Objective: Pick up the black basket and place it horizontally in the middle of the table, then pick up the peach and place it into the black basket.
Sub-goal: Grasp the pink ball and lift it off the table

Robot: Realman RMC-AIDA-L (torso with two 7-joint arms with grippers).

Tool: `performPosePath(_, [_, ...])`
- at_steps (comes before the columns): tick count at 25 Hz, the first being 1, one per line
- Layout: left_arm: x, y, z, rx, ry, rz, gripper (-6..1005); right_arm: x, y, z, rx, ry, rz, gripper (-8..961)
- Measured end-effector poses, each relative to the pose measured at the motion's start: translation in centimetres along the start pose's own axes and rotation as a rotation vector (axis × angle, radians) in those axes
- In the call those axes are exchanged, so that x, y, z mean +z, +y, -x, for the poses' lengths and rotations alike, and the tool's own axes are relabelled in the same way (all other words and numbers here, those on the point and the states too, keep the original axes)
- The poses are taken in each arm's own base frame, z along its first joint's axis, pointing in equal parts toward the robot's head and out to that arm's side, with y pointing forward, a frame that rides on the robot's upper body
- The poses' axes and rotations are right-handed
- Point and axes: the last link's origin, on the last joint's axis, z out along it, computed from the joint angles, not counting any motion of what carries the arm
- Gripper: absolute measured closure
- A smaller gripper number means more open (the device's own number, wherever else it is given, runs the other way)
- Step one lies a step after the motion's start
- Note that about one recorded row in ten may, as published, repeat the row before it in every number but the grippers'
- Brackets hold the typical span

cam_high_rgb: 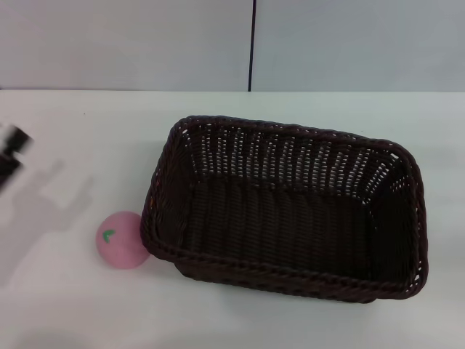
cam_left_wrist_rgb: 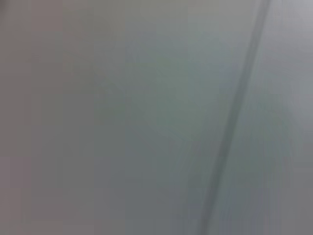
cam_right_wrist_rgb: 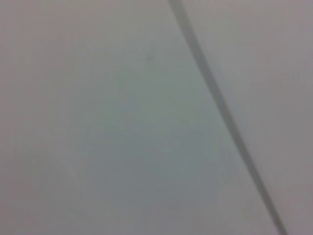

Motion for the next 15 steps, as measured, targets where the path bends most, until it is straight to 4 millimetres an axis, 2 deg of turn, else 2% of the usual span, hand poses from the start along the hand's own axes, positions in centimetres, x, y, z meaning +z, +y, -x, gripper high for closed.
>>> performPosePath(6, [0.3,0.2,1.3,0.028,-0.259,0.154,277,-2.9,-1.4,1.1,0.059,-0.036,-0.073,458])
performPosePath(12, [-1.0,-0.2,2.0,0.045,-0.355,0.143,277,-5.1,-2.5,2.2,0.113,-0.090,-0.137,458])
performPosePath(15, [-1.1,-0.2,2.3,0.049,-0.384,0.145,278,-5.0,-2.5,2.0,0.125,-0.088,-0.140,458])
